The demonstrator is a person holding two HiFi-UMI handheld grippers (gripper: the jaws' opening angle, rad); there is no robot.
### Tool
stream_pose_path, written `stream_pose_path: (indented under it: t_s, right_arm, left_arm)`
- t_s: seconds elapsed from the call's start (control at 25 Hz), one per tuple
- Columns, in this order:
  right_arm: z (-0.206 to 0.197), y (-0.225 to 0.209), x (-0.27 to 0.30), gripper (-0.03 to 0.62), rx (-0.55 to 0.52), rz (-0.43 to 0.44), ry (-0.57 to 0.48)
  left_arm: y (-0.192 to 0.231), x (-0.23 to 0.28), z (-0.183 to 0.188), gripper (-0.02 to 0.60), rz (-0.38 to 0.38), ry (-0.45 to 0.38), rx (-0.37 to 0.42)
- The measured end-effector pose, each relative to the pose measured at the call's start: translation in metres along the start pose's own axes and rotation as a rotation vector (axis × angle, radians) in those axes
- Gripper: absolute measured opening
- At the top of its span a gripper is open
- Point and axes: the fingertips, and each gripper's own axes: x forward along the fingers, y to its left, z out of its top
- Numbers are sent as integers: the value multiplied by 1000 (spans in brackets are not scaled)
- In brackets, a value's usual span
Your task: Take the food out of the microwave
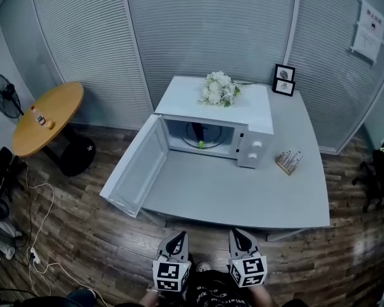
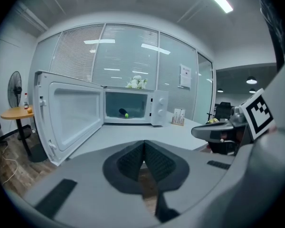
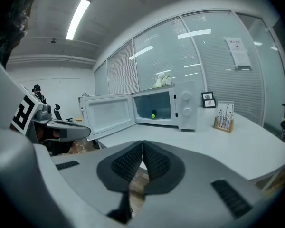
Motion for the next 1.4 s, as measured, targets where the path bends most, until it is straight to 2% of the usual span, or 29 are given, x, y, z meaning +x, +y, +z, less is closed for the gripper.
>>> stream_pose_path:
  t_s: [0.4,0.72,1.4]
  right_arm:
    - [25,-21,44,5,-6,-28,-28]
    - [41,-30,93,5,-15,-45,-2]
    - [68,-41,182,5,69,-136,29]
  left_arm:
    - [26,48,24,8,-14,-25,14]
    - [50,93,45,8,-72,-19,23]
    - [102,171,80,8,-162,-20,55]
